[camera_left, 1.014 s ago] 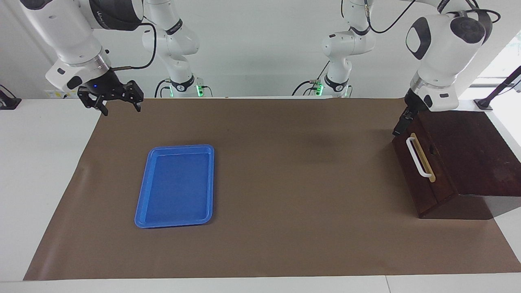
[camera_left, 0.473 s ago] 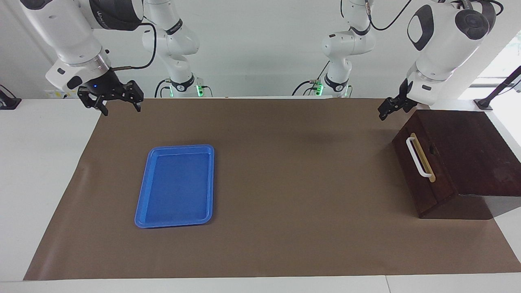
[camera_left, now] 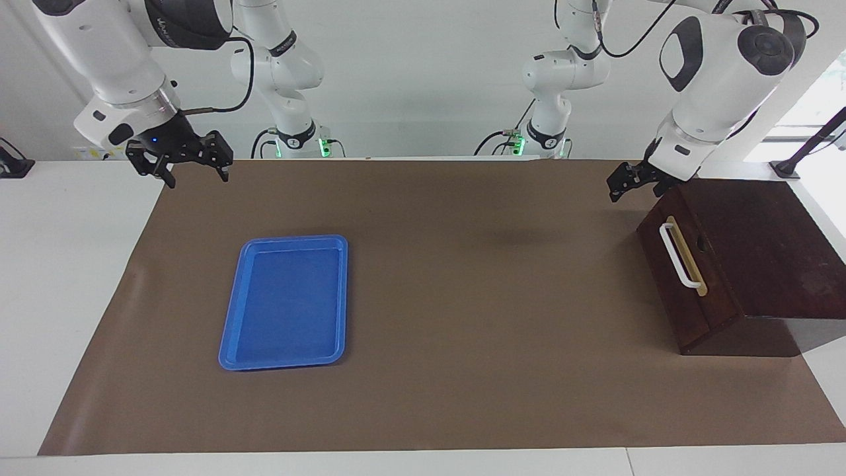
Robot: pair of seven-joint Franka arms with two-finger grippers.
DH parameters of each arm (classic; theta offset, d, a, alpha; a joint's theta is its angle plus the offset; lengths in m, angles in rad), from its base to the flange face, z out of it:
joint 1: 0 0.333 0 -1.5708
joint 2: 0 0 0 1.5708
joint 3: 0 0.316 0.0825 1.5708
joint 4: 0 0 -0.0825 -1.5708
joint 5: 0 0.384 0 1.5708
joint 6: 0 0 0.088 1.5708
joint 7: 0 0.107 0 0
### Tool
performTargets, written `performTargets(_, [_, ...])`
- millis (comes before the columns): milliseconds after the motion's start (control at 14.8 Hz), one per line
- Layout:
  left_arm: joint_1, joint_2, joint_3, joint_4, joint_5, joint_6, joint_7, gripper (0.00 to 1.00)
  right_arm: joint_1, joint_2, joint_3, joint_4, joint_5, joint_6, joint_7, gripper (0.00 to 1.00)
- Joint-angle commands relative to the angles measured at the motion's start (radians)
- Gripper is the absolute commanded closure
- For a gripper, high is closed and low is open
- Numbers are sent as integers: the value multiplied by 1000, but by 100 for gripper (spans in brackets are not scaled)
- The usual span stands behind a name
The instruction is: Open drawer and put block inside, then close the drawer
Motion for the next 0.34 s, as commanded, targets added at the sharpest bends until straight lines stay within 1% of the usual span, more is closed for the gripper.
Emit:
performTargets(0, [-14, 14, 20, 32, -15, -24, 25, 0, -22, -14, 21, -17, -20, 7, 12, 0])
performTargets(270, [-13, 9, 20, 30, -13, -20, 25, 0, -22, -14, 20, -17, -20, 7, 12, 0])
